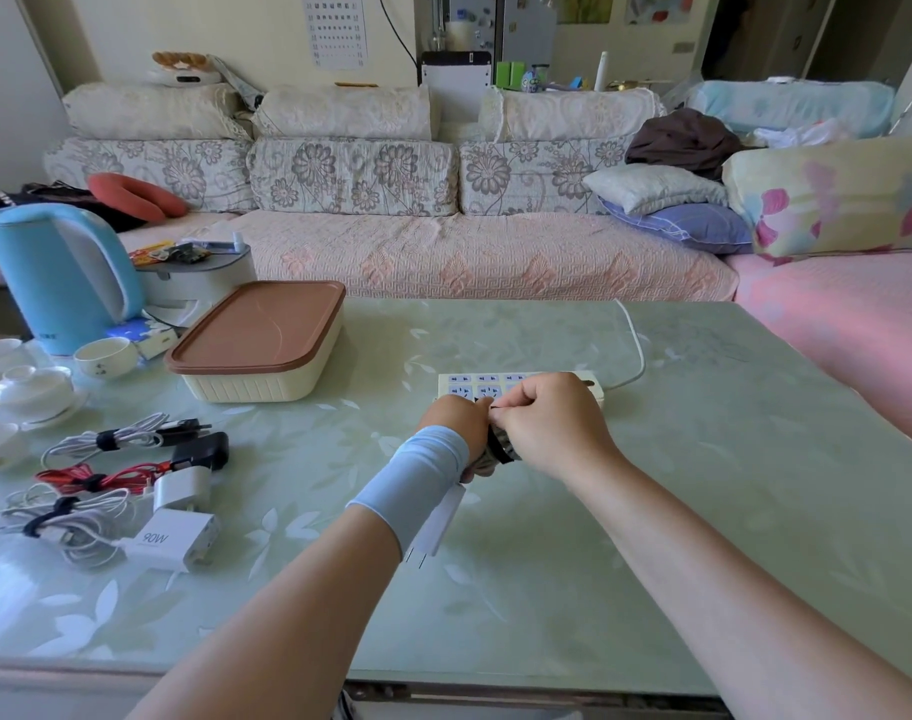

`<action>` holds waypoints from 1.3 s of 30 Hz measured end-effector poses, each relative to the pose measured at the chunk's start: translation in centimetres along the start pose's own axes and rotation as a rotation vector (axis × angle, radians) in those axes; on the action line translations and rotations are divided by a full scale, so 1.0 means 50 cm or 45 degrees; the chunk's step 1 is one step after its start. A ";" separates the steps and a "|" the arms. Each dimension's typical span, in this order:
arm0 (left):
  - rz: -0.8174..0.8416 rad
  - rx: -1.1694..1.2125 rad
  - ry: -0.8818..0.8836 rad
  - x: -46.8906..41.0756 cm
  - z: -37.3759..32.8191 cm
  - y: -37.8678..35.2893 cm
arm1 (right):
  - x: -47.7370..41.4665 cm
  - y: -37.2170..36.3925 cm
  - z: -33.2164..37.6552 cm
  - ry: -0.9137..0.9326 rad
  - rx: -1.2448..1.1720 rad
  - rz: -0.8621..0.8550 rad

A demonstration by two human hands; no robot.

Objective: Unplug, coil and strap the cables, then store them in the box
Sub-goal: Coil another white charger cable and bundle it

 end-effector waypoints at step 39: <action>-0.258 0.563 -0.025 0.017 0.070 0.032 | -0.006 -0.027 -0.034 0.832 0.093 0.046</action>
Point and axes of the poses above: each hand's wrist, its own x-axis away from the middle knuckle, its own y-axis out of the back of the hand, z = x × y, the point moved 2 cm from there along -x, towards the middle knuckle, and after that the axes turned 1 degree about z, right-handed, at the moved point
